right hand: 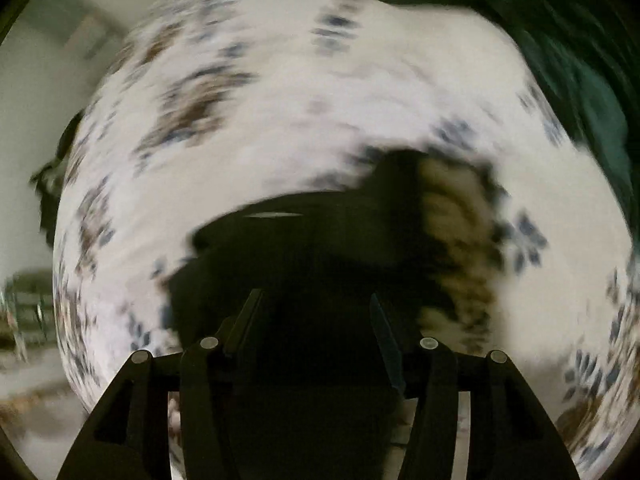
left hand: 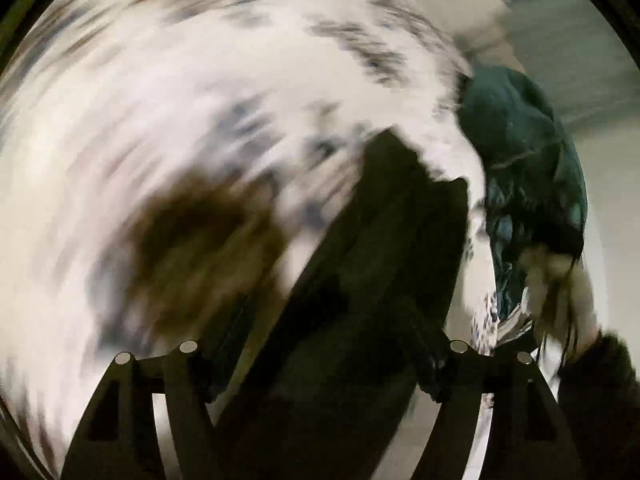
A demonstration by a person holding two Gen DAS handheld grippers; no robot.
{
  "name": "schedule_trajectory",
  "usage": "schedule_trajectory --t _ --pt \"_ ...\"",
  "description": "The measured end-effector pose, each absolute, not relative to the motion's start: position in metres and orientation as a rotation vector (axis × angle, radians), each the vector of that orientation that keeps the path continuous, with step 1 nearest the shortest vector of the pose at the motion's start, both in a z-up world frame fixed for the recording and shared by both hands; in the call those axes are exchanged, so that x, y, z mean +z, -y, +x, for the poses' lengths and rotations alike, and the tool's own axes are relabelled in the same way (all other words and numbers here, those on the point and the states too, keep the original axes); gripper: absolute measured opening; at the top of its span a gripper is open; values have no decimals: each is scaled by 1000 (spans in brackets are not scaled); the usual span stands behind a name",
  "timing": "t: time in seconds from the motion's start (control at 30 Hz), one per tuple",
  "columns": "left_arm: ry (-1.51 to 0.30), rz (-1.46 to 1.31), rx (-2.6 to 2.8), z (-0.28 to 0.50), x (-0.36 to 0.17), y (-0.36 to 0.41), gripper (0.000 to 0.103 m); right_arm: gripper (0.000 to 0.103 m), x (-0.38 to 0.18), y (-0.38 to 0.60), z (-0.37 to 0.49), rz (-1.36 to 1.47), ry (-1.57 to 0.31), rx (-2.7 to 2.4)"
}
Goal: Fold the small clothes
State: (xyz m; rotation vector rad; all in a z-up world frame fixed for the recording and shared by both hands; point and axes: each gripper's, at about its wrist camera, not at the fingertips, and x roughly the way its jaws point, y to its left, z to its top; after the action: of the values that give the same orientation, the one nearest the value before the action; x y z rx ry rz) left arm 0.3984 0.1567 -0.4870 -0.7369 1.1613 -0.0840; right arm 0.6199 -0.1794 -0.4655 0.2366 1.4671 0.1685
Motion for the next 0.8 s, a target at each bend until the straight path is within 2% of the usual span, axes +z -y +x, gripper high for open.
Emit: schedule_trajectory --t 0.1,0.17,0.2,0.23,0.3,0.33,0.37,0.67,0.8 --pt "-1195 -616 -152 502 -502 -128 70 56 -499 216 620 362 -1517 106" --pt "-1230 -560 -165 543 -518 -117 70 56 -517 229 623 426 -1525 101" --pt "-1243 -528 -151 564 -527 -112 59 56 -526 231 625 450 -1523 109" --pt "-1236 -517 -167 573 -531 -109 1 56 -534 232 628 471 -1517 121" --pt "-1224 -457 -181 581 -530 -102 3 52 -543 230 630 498 -1499 136" --pt "-1208 -442 -192 582 -526 -104 3 23 -544 232 630 500 -1475 136" --pt "-1203 -442 -200 582 -523 -107 3 13 -543 235 631 488 -1461 129" --pt "-1269 -468 -121 606 -565 -125 4 11 -550 259 635 559 -1429 98" --pt "-1295 -504 -148 604 -565 -125 6 12 -560 270 634 595 -1434 60"
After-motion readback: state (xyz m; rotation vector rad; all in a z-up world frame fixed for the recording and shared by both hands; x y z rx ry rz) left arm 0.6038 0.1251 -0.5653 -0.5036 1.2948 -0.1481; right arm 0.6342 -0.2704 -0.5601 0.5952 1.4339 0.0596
